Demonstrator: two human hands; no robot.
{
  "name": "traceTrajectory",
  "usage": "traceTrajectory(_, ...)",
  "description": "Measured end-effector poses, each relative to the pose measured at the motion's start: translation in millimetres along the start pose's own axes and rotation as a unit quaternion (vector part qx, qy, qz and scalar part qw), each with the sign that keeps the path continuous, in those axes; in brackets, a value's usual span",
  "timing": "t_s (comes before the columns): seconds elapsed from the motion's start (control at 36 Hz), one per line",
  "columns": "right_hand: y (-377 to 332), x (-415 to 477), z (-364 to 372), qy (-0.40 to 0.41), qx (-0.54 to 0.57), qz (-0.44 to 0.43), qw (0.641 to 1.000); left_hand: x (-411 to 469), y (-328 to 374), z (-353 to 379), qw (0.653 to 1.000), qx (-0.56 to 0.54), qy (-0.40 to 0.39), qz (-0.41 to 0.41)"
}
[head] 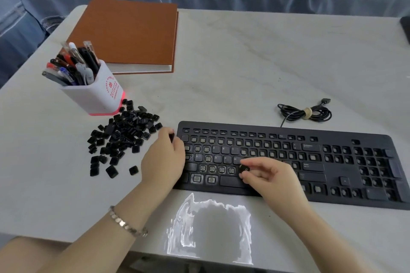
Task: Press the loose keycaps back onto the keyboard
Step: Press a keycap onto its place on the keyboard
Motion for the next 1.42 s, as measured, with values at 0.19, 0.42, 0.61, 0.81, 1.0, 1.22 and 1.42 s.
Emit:
traceTrajectory(0.19, 2.9, -2.0, -7.8, 0.010, 0.021, 0.018, 1.000, -23.5, 4.3, 5.5, 0.988, -0.114, -0.004, 0.101)
traceTrajectory(0.42, -2.5, -4.5, -13.6, 0.031, 0.042, -0.012, 0.999, -36.3, 12.6, 10.7, 0.972, -0.171, -0.008, 0.164)
traceTrajectory(0.61, -13.9, -12.2, -13.2, 0.042, 0.103, -0.040, 0.993, -39.4, 11.0, 15.5, 0.965, -0.227, -0.066, 0.116)
traceTrajectory(0.81, -25.7, -21.1, -12.2, 0.032, 0.102, -0.137, 0.985, -42.0, 11.5, 16.6, 0.960, -0.263, -0.053, 0.077)
traceTrajectory(1.0, -29.5, -24.8, -13.6, 0.017, 0.065, -0.207, 0.976, -44.8, 11.7, 16.9, 0.964, -0.249, -0.035, 0.091)
traceTrajectory(1.22, -27.3, -25.4, -12.9, 0.021, 0.058, -0.208, 0.976, -46.0, 12.0, 16.7, 0.961, -0.263, -0.030, 0.083)
traceTrajectory(1.42, -16.5, -23.0, -13.6, 0.003, 0.098, -0.100, 0.990, -50.3, 14.1, 16.7, 0.961, -0.268, -0.033, 0.066)
Point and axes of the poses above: each hand's wrist, its own x-axis towards the middle knuckle, its own z-axis out of the palm, y = z × x, the point moved 1 cm from there along x, towards the middle knuckle, and after that the axes turned 3 degrees about y, right-handed, at the moved point
